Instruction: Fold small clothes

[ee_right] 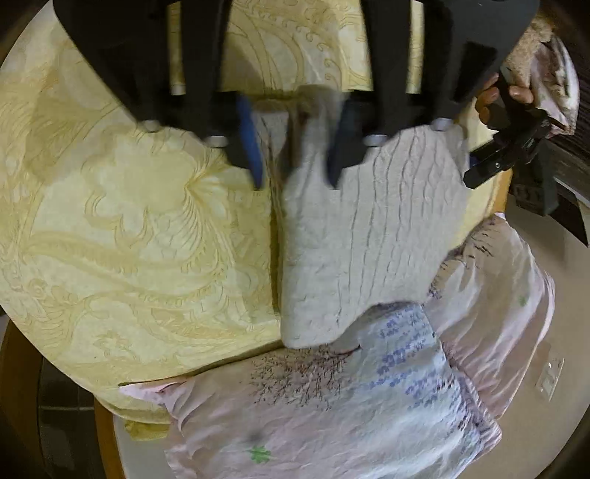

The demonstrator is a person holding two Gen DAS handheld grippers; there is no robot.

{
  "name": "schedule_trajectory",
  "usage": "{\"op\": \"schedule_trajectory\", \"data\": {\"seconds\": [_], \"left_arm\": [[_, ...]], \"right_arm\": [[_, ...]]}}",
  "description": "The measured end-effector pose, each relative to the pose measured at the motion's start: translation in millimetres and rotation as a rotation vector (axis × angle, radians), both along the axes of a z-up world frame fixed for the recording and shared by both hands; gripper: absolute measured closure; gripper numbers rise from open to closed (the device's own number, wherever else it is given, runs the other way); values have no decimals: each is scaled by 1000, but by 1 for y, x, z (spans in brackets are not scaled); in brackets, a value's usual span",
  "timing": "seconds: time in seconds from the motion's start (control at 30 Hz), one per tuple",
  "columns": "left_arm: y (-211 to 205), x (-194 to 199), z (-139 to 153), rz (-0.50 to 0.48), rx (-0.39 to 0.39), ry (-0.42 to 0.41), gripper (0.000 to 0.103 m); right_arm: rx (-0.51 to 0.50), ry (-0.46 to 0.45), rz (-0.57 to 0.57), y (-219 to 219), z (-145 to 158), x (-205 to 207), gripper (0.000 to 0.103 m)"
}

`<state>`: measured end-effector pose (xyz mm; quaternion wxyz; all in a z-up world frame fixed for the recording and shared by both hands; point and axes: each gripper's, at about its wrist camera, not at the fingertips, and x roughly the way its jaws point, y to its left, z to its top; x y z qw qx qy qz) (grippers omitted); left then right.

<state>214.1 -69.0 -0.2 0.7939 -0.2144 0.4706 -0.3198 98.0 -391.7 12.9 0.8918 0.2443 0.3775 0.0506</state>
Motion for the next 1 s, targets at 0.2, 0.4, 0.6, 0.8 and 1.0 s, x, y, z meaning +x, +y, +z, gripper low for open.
{"op": "schedule_trajectory", "data": {"seconds": [0.2,0.4,0.6,0.8,1.0], "left_arm": [[18,49,11,103,23,52,1],[18,103,5,156,6,142,17],[3,131,1,142,-4,158,26],[-9,154,-9,137,-52,172,73],[-11,146,10,103,-94,50,94]], "right_arm": [[170,20,36,-31,17,55,37],[277,106,29,-48,3,129,37],[319,147,78,-43,-11,166,53],[268,79,102,-33,-8,169,88],[130,-159,150,-18,41,130,95]]}}
